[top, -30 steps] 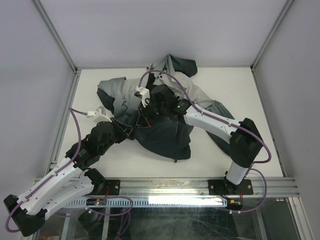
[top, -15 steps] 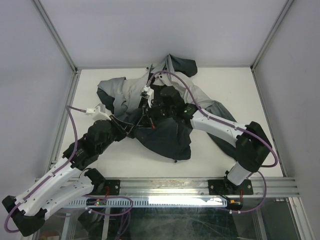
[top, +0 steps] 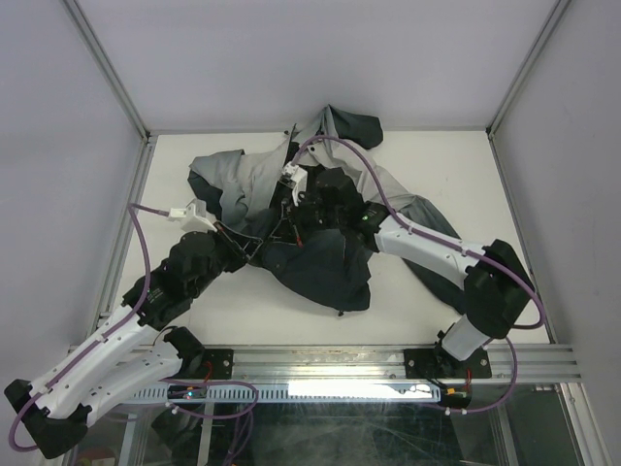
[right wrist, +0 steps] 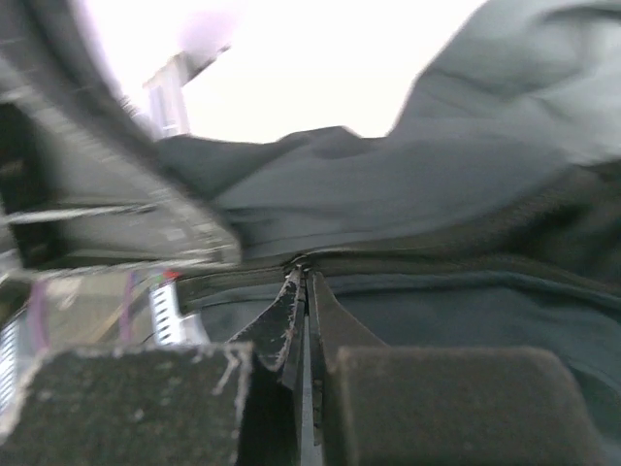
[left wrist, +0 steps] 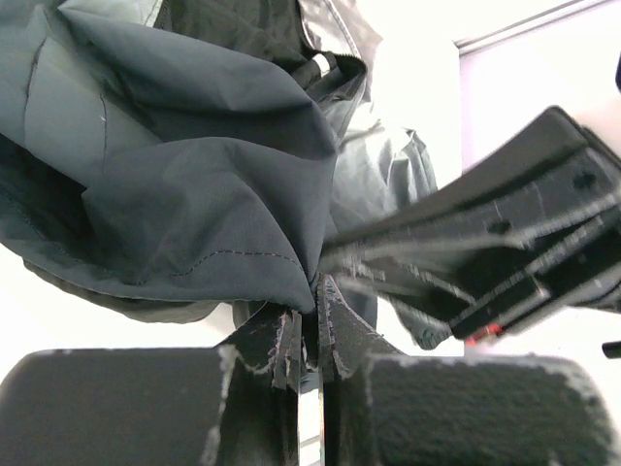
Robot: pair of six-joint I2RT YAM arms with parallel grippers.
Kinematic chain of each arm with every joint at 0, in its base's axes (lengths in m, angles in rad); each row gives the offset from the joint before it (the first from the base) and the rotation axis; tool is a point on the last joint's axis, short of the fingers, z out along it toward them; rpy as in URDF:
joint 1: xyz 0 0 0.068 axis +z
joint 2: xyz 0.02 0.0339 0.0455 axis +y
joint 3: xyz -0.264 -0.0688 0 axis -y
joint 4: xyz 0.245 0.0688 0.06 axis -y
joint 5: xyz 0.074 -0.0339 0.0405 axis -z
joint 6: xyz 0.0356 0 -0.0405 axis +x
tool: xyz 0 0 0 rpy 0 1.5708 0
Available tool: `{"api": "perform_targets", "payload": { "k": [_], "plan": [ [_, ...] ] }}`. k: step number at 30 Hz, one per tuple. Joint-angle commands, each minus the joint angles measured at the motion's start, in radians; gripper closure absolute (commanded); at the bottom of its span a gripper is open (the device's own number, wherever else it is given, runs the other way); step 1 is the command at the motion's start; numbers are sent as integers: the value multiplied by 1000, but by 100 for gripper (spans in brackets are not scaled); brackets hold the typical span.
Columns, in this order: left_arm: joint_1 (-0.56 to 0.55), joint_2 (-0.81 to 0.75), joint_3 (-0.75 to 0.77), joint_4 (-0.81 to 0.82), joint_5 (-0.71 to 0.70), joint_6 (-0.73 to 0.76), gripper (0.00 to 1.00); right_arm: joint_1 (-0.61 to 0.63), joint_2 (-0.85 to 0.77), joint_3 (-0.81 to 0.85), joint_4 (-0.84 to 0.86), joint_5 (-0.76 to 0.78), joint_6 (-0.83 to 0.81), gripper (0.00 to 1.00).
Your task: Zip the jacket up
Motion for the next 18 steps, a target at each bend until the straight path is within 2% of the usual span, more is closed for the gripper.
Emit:
{"api": "perform_targets", "payload": {
  "k": [1, 4, 9, 12, 18],
  "plan": [
    [-5, -14, 53, 13, 97, 27, 100, -87, 13, 36, -189, 409, -68, 100],
    [-5, -16, 72, -28, 139, 41, 100, -148, 28, 18, -200, 473, -77, 100],
    [-5, -13, 112, -99, 122, 64, 100, -155, 42, 19, -168, 428, -89, 100],
    [-6, -16, 137, -149, 77, 75, 100, -203, 50, 3, -173, 454, -87, 100],
    [-6, 33, 296, -283, -90, 161, 100, -403, 7, 34, -232, 492, -129, 100]
  ]
}}
